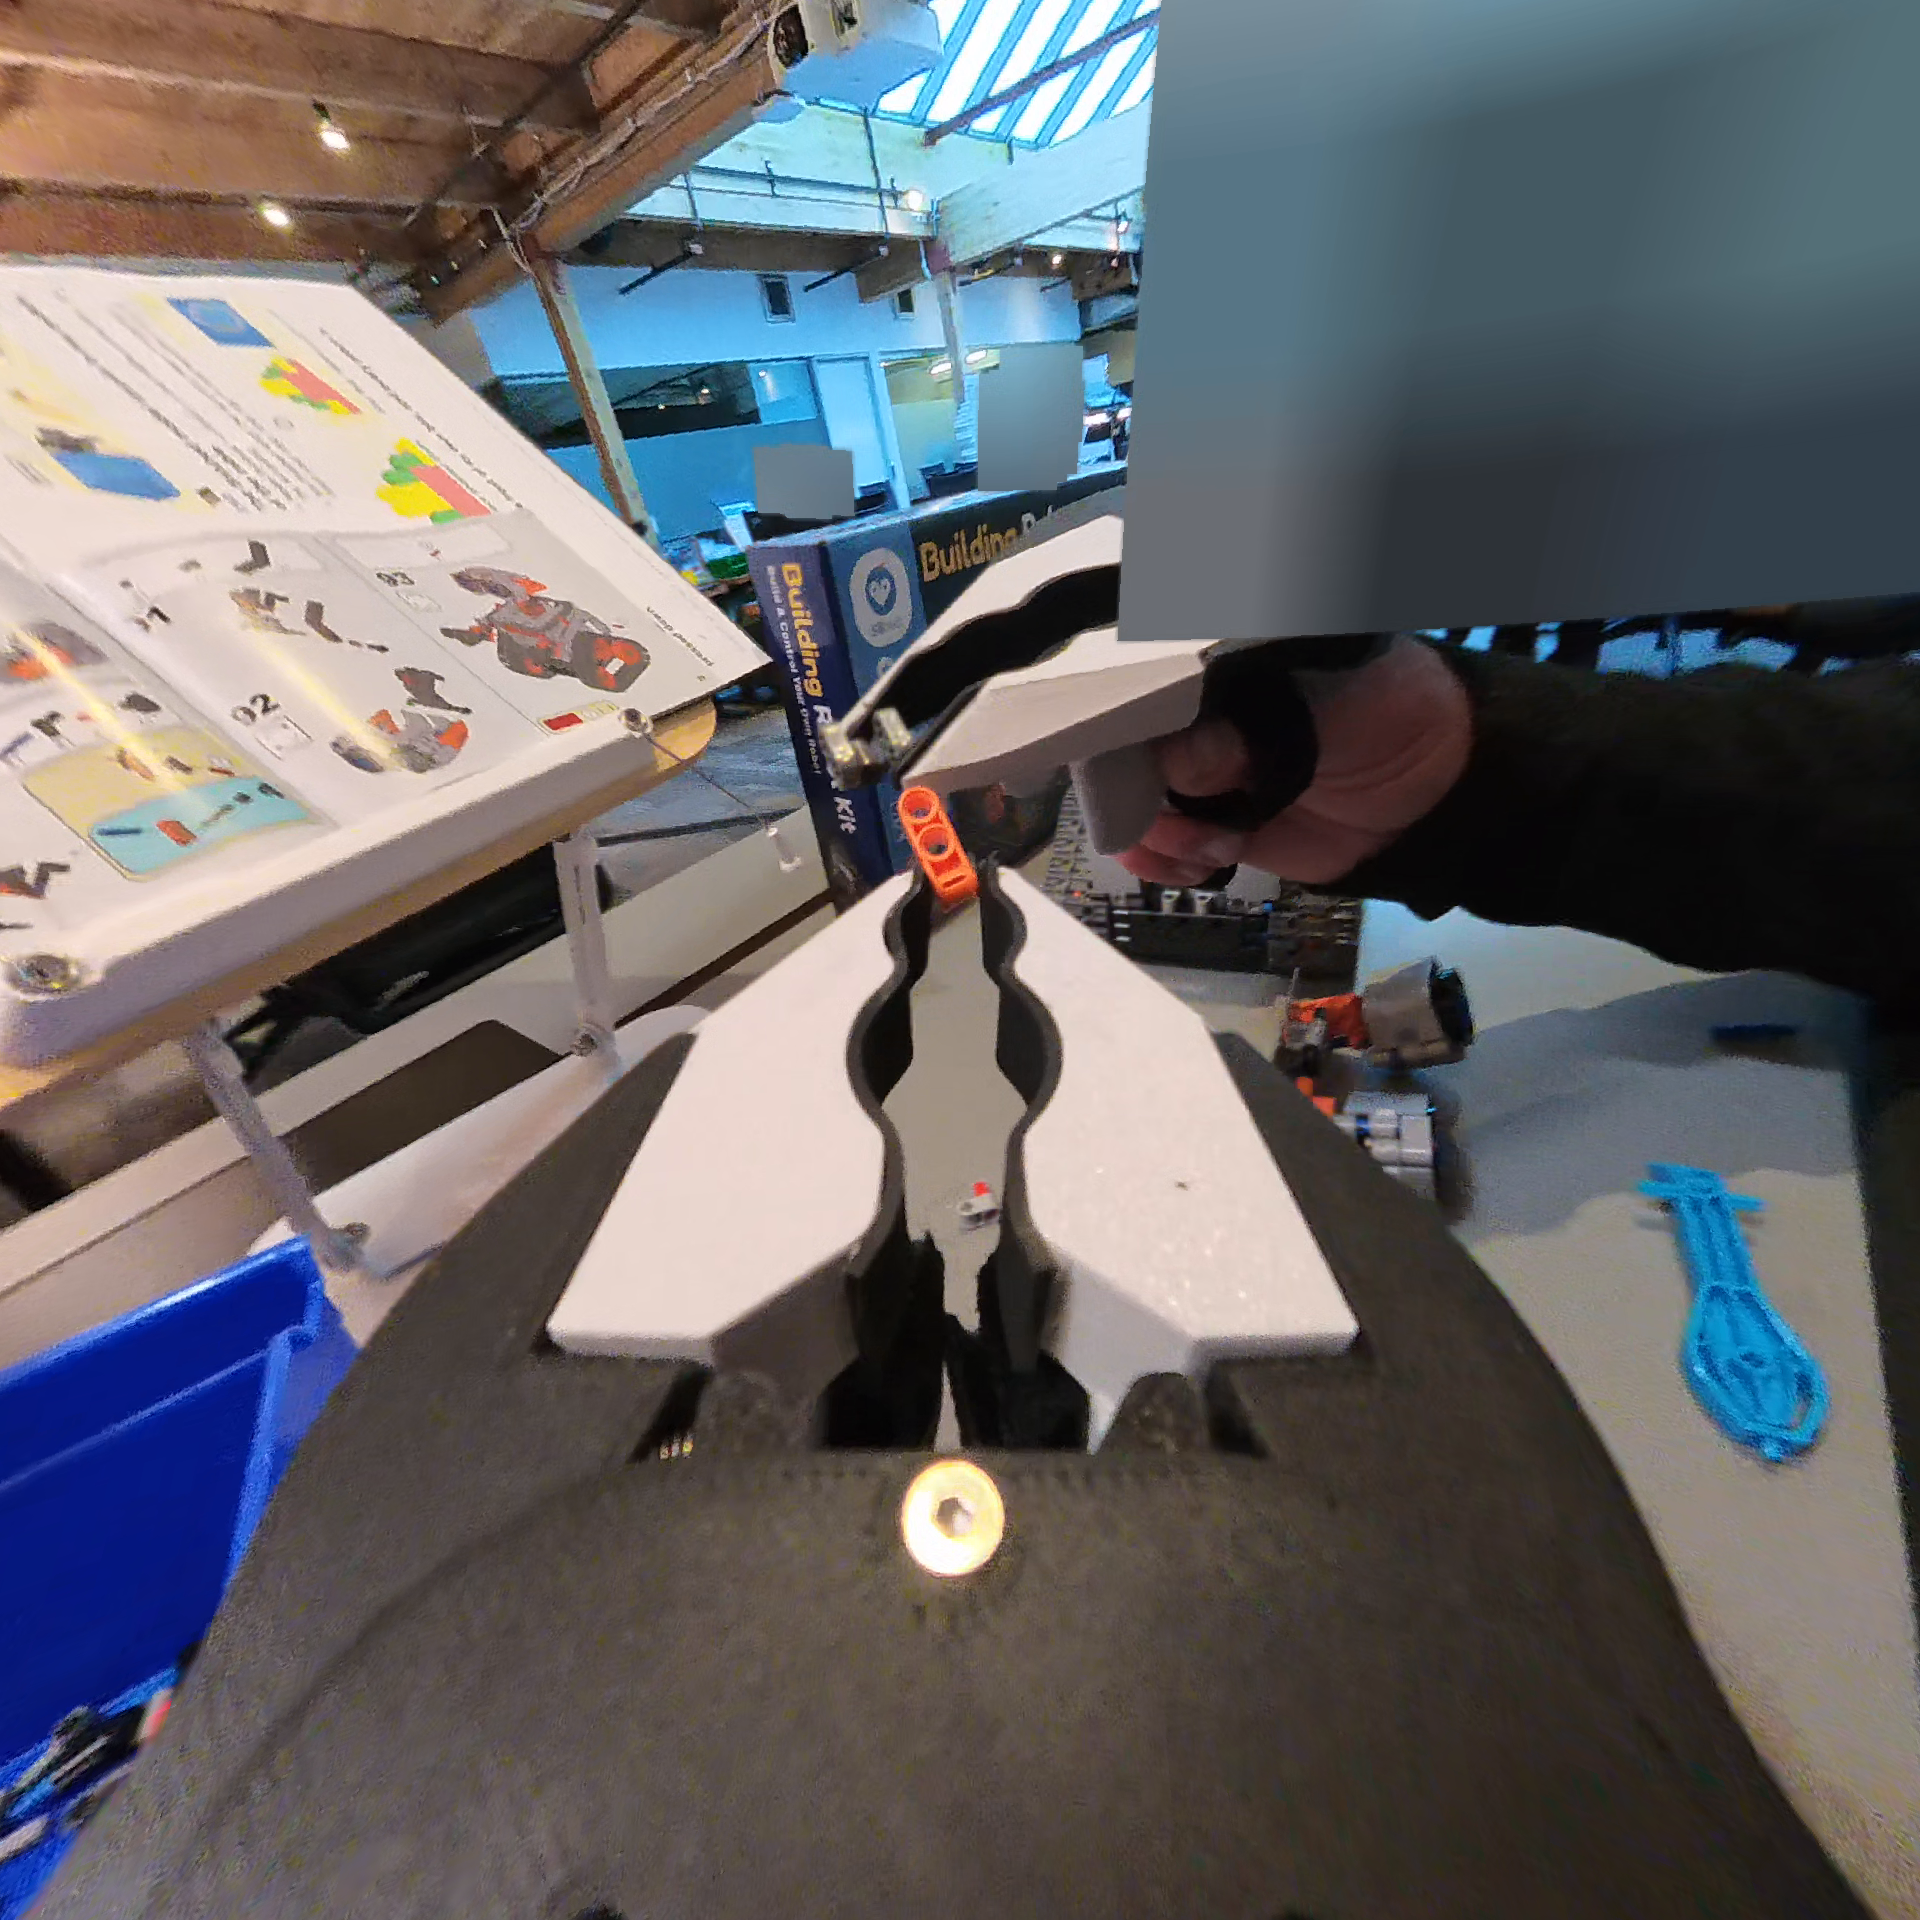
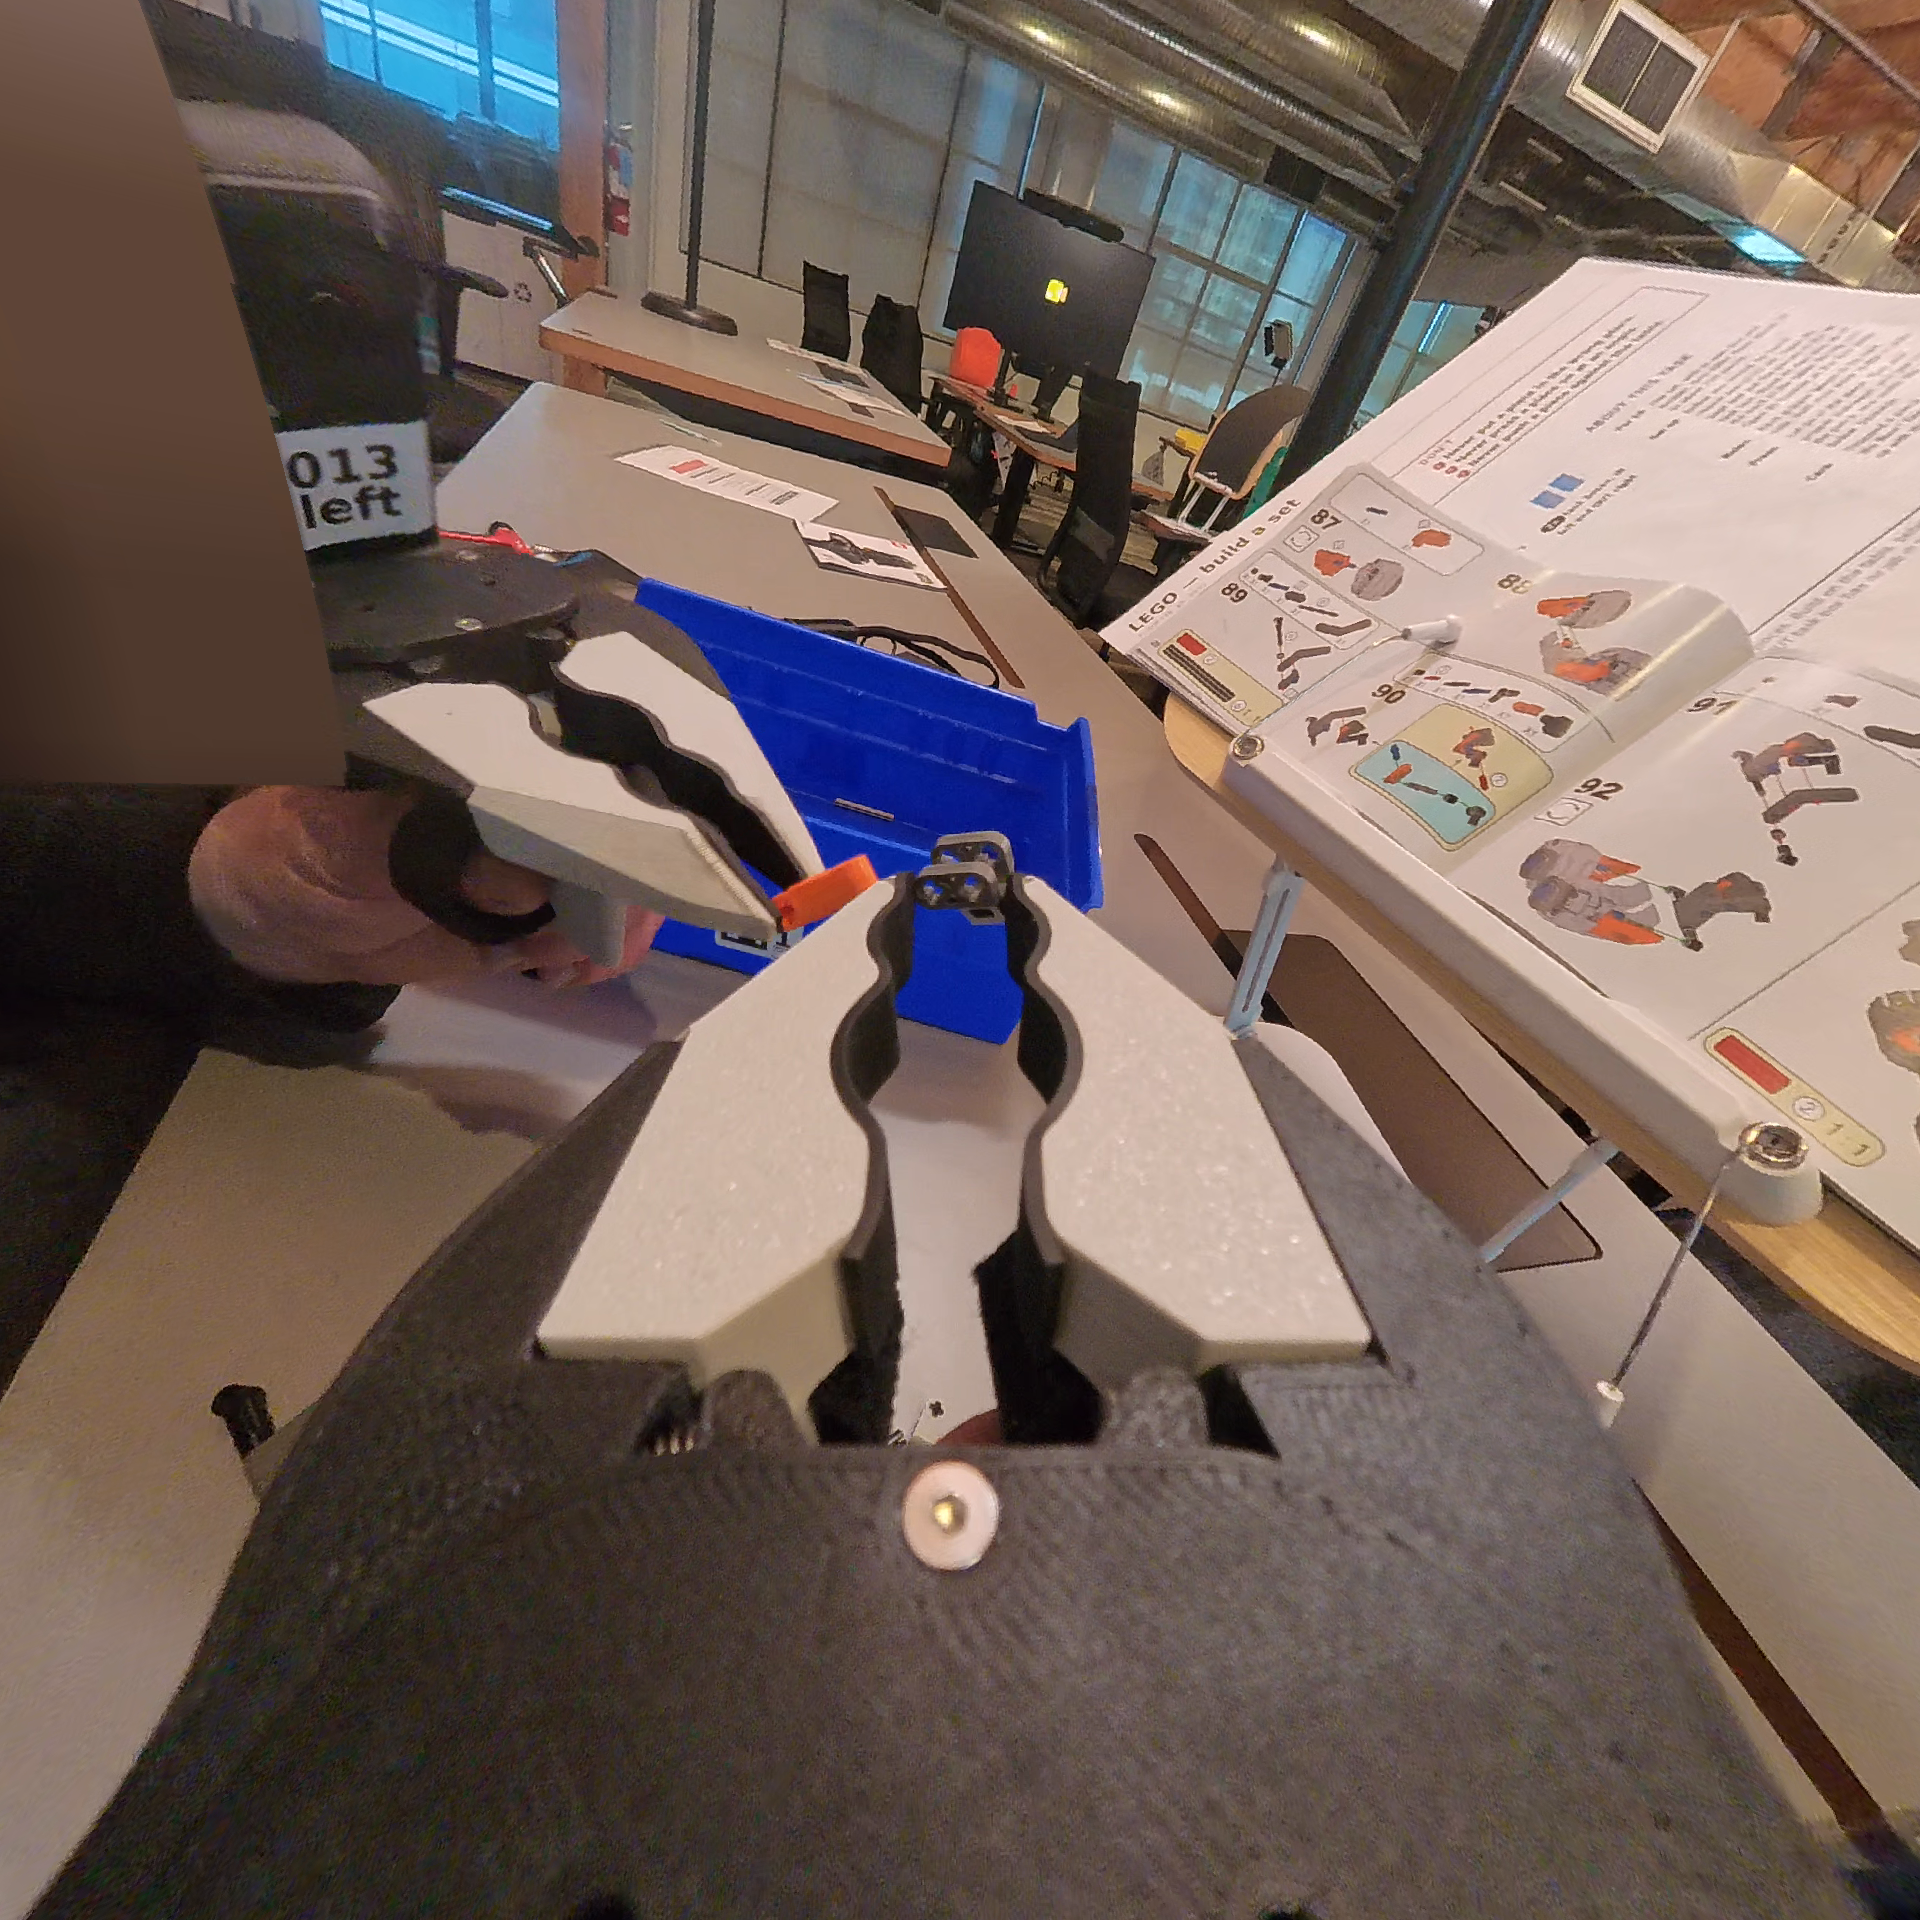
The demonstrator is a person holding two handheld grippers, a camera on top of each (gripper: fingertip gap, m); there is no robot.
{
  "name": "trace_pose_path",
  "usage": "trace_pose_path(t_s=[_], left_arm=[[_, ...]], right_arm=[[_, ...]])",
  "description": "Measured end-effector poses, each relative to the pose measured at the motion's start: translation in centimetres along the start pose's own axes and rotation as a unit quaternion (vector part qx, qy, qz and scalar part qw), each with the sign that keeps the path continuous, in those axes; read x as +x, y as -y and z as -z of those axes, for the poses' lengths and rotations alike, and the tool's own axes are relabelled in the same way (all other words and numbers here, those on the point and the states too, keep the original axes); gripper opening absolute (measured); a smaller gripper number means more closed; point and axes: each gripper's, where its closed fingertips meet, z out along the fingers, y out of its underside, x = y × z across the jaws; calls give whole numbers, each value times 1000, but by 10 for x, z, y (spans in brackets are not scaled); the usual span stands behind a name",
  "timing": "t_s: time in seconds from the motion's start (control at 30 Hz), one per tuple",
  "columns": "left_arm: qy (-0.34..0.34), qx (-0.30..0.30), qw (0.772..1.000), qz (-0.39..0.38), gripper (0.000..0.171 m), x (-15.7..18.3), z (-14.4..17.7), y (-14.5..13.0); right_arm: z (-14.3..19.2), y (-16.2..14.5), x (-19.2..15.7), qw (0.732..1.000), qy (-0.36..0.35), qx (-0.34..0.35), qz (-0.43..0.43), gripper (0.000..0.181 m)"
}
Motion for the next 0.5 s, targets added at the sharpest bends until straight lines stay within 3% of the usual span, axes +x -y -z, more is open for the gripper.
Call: trace_pose_path(t_s=[0.27,0.5], left_arm=[[8,-5,1000,-16,7,2,-1,1],[-75,62,989,116,7,6,1,22]], right_arm=[[0,-1,0,1000,0,-1,0,14],[4,9,1,1000,-2,14,-2,14]])
